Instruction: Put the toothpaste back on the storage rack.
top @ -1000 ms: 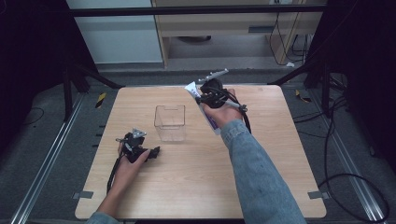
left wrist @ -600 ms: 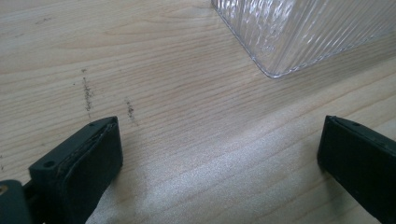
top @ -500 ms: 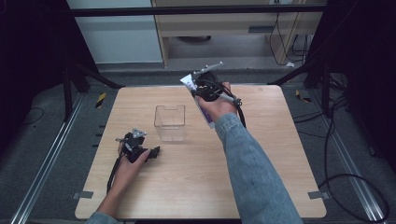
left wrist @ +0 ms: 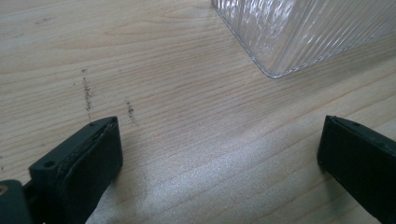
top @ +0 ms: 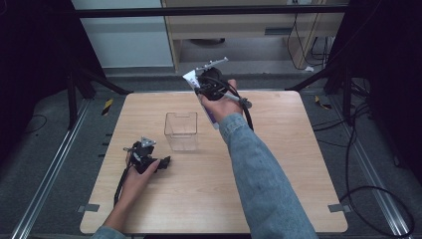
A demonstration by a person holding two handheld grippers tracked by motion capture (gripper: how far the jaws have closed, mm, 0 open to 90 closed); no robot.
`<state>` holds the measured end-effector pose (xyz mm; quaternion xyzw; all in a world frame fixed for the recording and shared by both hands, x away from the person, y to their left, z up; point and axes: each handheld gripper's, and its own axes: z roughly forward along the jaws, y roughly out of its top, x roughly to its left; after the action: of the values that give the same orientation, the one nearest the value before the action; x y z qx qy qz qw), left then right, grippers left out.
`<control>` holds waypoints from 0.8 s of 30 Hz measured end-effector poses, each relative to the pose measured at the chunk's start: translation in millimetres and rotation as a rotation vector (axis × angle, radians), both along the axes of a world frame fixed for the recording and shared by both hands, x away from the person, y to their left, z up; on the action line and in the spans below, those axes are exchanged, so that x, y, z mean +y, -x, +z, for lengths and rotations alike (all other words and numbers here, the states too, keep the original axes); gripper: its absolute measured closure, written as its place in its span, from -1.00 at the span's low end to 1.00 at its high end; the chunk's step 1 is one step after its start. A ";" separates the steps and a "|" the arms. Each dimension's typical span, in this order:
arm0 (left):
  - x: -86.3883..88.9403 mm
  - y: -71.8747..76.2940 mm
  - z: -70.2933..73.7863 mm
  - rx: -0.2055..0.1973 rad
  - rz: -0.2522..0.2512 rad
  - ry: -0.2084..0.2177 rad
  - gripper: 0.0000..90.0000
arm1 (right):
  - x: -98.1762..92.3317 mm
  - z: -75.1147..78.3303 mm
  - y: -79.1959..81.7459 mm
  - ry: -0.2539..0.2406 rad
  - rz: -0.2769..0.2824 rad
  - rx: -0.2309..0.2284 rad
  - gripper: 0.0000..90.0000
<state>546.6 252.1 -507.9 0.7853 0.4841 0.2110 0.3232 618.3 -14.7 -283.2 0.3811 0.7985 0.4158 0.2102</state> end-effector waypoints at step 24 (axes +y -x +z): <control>-0.3 -0.1 -0.1 -0.001 0.003 0.001 -1.00 | 48.8 13.9 -13.0 -0.084 -0.012 -0.114 0.77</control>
<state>546.7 251.8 -508.0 0.7843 0.4851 0.2116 0.3238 631.3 34.2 -269.2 0.3701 0.7647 0.4690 0.2417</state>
